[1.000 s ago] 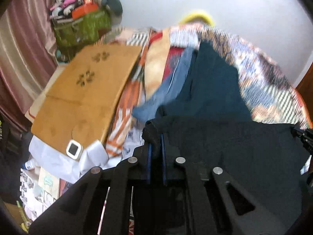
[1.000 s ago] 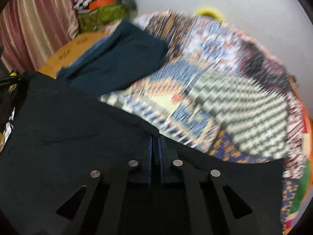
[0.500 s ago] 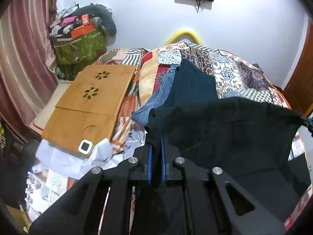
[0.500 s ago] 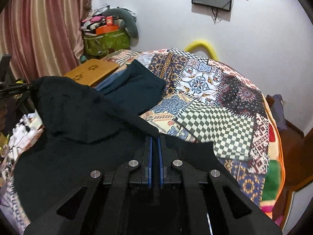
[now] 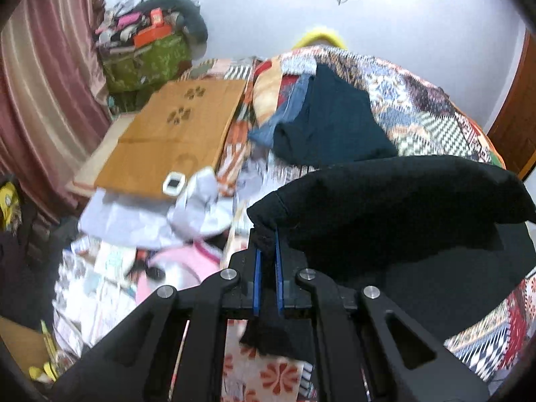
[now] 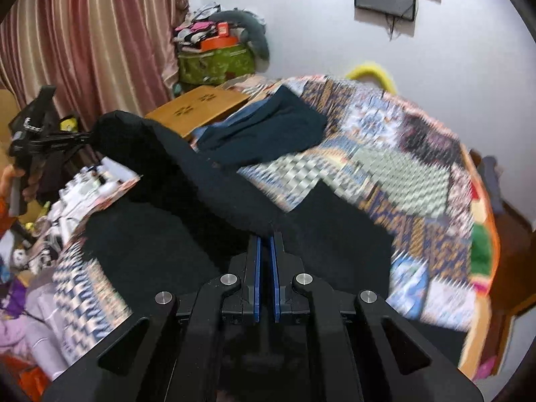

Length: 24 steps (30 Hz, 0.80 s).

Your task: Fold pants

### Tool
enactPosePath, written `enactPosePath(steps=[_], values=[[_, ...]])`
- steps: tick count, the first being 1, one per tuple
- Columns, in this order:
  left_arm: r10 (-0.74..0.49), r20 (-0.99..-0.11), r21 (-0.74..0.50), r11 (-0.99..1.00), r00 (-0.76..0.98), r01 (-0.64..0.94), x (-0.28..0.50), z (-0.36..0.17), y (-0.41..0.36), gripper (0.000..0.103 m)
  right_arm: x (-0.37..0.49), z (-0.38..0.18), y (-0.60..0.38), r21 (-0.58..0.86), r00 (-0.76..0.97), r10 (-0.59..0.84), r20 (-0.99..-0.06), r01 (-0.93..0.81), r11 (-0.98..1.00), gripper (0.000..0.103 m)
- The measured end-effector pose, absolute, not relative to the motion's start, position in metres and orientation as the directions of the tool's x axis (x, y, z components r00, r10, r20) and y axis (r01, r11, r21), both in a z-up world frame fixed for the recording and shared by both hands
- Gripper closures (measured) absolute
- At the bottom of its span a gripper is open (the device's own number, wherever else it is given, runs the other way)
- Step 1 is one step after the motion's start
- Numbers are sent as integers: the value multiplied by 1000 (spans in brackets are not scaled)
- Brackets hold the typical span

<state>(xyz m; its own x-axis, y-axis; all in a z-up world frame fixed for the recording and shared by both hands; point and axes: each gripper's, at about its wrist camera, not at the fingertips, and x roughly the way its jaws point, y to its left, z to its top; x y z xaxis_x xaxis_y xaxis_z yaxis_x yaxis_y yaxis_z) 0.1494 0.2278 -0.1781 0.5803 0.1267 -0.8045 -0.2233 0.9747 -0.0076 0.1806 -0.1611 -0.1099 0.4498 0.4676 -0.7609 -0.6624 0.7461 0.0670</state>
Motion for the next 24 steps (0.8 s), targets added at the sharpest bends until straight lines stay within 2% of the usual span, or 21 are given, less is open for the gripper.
enactPosePath(steps=[8, 13, 21, 24], values=[[100, -875, -53, 952, 474, -301, 113, -244, 236, 97, 146, -155, -166, 155, 374, 473, -797, -631, 760, 98], [109, -907, -29, 947, 407, -319, 104, -272, 233, 97, 136, -162, -174, 194, 364, 486, -795, -605, 772, 97], [183, -865, 23, 944, 467, -329, 99, -229, 235, 95, 137, -135, -204, 171, 430, 465, -774, -565, 807, 97], [178, -842, 4, 946, 508, -325, 109, -208, 233, 85, 147, -124, -212, 155, 474, 450, -757, -538, 828, 93]])
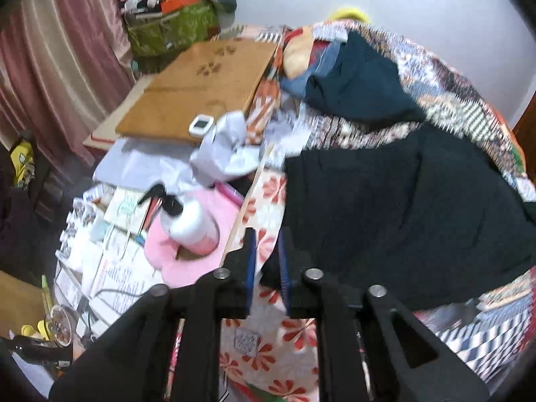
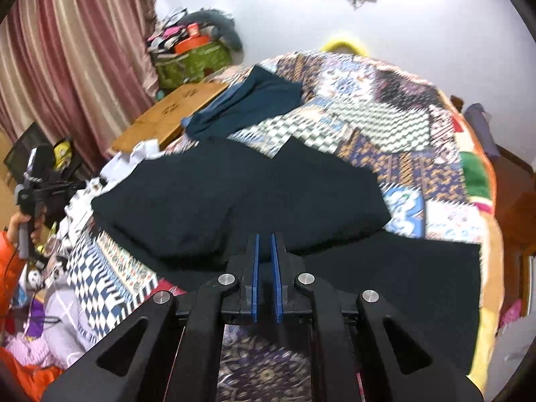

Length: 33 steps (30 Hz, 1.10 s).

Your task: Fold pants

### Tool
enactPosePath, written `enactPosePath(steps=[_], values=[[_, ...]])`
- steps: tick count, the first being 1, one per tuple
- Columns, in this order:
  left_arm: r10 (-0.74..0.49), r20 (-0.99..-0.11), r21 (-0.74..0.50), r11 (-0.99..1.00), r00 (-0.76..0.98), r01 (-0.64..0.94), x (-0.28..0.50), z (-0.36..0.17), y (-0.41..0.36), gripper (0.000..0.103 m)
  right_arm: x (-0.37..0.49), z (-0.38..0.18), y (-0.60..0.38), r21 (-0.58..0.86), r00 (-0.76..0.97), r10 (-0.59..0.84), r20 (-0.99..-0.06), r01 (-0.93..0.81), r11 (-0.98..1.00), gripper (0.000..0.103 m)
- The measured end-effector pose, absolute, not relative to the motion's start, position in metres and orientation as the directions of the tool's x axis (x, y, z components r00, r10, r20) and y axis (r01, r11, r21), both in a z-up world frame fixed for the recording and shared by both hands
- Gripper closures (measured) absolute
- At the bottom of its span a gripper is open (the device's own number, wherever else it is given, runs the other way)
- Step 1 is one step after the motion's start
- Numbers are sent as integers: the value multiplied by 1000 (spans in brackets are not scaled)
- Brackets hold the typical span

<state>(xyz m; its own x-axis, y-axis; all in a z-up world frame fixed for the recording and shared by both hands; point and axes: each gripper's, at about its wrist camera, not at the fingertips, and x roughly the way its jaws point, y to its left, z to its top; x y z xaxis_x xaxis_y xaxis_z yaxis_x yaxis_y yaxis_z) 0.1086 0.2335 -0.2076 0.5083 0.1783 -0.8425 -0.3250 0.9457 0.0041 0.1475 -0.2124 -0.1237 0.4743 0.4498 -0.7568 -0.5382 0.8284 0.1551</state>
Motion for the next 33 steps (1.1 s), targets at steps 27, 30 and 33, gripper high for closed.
enactPosePath(steps=[27, 30, 33], values=[[93, -843, 48, 994, 530, -98, 274, -227, 131, 9, 342, -210, -118, 238, 262, 399, -879, -485, 842, 48], [87, -850, 63, 996, 520, -63, 280, -235, 122, 9, 352, -230, -107, 228, 223, 371, -901, -486, 844, 48], [77, -855, 69, 997, 513, -36, 282, -238, 113, 9, 352, -234, -103, 216, 229, 373, -899, -508, 834, 74]])
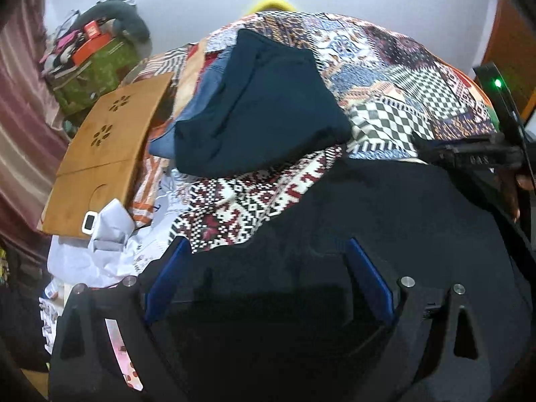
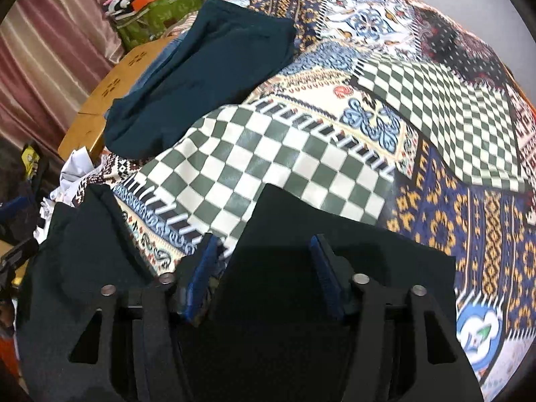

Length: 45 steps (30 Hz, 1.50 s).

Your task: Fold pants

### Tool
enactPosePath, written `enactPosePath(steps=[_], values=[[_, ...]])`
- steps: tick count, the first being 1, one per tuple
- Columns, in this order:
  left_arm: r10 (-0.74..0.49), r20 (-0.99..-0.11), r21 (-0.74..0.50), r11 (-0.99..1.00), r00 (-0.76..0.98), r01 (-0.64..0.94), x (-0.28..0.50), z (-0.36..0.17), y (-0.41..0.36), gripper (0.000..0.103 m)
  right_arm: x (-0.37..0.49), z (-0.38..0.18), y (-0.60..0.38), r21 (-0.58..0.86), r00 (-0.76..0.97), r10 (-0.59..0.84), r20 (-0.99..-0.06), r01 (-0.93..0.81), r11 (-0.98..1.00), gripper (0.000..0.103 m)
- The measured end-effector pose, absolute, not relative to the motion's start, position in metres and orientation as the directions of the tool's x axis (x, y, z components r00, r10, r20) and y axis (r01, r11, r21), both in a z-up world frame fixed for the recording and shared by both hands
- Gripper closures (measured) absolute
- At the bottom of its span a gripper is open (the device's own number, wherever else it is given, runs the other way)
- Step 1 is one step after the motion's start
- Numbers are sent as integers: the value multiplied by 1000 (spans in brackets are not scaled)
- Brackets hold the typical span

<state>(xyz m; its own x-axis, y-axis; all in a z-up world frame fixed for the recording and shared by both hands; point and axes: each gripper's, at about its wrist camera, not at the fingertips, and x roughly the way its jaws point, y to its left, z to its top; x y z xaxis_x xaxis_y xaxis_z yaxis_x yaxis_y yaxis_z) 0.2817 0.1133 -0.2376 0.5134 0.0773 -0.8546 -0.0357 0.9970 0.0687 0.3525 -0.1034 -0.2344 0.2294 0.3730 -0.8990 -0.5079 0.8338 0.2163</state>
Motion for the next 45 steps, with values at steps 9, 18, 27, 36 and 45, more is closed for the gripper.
enactPosePath(steps=[9, 18, 27, 36, 45], values=[[43, -857, 67, 997, 513, 27, 271, -224, 81, 9, 331, -203, -135, 222, 315, 404, -859, -483, 847, 100], [-45, -867, 15, 993, 495, 117, 254, -212, 25, 9, 279, -95, -243, 247, 526, 445, -725, -405, 880, 101], [-138, -890, -43, 974, 435, 222, 241, -218, -56, 9, 219, -41, -336, 209, 658, 384, -648, -331, 920, 101], [-149, -892, -25, 959, 428, 282, 226, -227, -98, 6, 167, -97, -382, 184, 592, 286, -753, -228, 956, 101], [-148, -884, -20, 960, 444, 280, 221, -225, -100, 6, 130, -161, -404, 201, 456, 235, -858, -121, 972, 100]])
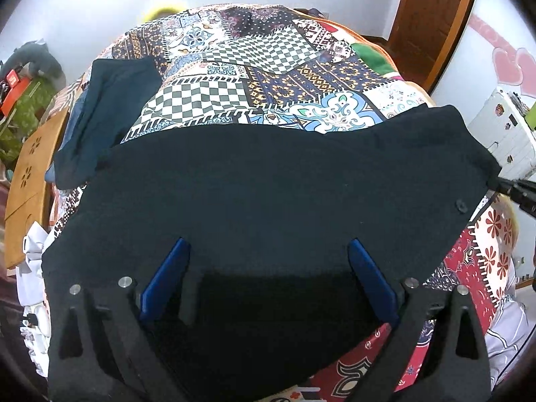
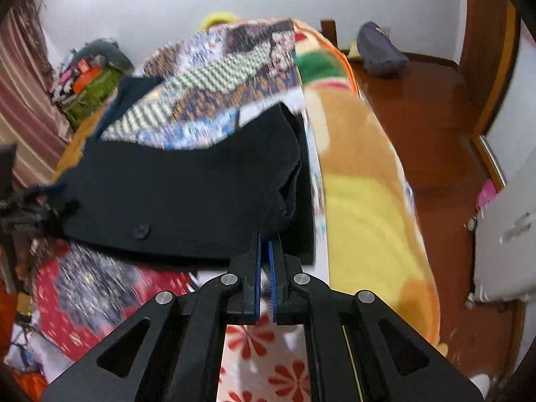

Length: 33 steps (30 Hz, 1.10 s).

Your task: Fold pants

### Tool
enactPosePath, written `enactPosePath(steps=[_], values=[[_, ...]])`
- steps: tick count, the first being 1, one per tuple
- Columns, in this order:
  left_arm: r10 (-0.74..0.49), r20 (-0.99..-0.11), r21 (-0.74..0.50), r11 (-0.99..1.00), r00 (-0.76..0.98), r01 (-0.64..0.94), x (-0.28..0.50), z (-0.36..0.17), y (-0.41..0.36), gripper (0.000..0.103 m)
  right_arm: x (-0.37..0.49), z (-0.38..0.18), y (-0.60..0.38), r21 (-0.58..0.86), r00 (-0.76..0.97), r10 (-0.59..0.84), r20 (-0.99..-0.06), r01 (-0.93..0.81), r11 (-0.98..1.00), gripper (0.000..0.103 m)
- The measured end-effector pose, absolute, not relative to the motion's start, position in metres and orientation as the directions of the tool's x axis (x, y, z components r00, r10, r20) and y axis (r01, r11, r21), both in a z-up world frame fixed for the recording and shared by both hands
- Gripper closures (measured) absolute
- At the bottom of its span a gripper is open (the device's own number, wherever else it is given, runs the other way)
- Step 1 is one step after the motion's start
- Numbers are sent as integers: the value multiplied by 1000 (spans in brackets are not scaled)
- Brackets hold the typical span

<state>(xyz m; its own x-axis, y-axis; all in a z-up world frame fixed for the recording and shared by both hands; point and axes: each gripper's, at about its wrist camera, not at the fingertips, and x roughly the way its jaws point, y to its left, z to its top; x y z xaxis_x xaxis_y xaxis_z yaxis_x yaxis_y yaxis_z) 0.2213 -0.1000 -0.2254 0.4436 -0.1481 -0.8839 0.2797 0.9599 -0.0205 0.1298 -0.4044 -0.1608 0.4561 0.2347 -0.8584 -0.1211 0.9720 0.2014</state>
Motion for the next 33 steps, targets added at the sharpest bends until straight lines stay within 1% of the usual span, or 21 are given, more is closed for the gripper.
enactPosePath(steps=[1, 5, 7, 9, 10, 12, 15, 21, 27, 30, 33], values=[[-149, -882, -21, 960, 448, 279, 220, -224, -99, 6, 127, -163, -403, 178, 456, 210, -865, -112, 978, 100], [-164, -865, -51, 969, 474, 241, 218, -217, -83, 6, 122, -151, -403, 95, 490, 120, -863, -74, 993, 91], [-159, -851, -67, 978, 501, 196, 217, -208, -66, 6, 119, -140, -402, 45, 528, 73, -846, -66, 997, 87], [-152, -833, -75, 984, 531, 164, 216, -199, -49, 6, 119, -126, -397, 36, 564, 75, -822, -80, 996, 78], [-145, -825, -75, 986, 546, 149, 215, -194, -41, 6, 120, -121, -395, 38, 581, 83, -810, -88, 995, 76], [-115, -803, -66, 992, 585, 104, 211, -181, -15, 6, 124, -105, -383, 51, 618, 116, -778, -122, 991, 72], [-53, -776, -45, 999, 628, 30, 206, -165, 27, 5, 134, -89, -358, 86, 644, 191, -741, -192, 978, 69], [71, -769, -20, 991, 635, -135, 200, -160, 118, 4, 164, -76, -284, 157, 618, 365, -696, -364, 918, 67], [99, -831, -55, 964, 547, -259, 207, -191, 200, 4, 202, -94, -207, 195, 523, 476, -707, -502, 842, 66], [110, -868, -57, 947, 484, -317, 215, -218, 229, 4, 215, -107, -172, 197, 470, 504, -725, -559, 806, 66], [100, -897, -57, 940, 431, -336, 223, -245, 244, 4, 229, -121, -137, 208, 404, 523, -750, -607, 767, 66]])
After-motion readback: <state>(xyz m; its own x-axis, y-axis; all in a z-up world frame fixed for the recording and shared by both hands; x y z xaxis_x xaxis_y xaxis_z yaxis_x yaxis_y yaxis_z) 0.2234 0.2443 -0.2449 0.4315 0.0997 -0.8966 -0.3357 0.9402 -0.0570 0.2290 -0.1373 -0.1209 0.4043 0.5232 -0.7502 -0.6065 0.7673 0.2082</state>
